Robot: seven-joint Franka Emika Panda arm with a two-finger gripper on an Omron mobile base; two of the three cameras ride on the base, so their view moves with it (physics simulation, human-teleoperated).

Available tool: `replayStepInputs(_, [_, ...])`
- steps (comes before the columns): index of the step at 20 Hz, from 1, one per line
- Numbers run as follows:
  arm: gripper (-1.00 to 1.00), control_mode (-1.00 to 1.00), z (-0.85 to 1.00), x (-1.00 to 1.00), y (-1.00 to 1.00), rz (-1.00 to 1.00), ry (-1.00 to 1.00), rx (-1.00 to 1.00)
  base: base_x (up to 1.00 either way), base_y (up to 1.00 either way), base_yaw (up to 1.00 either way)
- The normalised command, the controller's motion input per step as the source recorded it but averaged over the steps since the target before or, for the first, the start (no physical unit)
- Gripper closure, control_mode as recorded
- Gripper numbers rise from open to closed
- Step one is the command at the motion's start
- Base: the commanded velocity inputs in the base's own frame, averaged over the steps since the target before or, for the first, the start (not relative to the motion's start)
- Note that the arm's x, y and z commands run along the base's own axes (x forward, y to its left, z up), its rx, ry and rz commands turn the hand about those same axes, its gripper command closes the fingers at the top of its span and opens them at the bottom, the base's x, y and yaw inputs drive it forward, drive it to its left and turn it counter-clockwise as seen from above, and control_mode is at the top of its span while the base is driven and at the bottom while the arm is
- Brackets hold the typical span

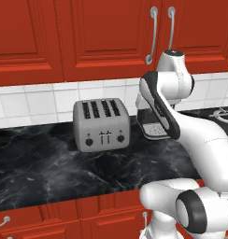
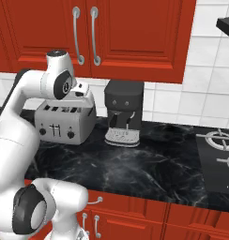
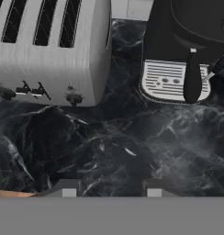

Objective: Open the cabinet directly in front. Then move the liquor and the mug to the dining counter with the candle on it.

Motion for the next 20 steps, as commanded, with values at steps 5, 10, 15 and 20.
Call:
replayStepInputs(5, [-1.0, -1.0, 0.21, -0.35, 0.0, 0.0, -0.23, 0.0, 0.0, 0.0, 0.0])
replayStepInputs(10, [-1.0, -1.0, 0.79, -0.68, 0.0, 0.0, -0.66, 0.0, 0.0, 0.0, 0.0])
replayStepInputs(15, [-1.0, -1.0, 0.84, -0.39, 0.0, 0.0, -0.57, 0.0, 0.0, 0.0, 0.0])
replayStepInputs(20, [-1.0, -1.0, 0.72, -0.27, 0.01, 0.0, -0.44, 0.09, 0.0, 0.0, 0.0])
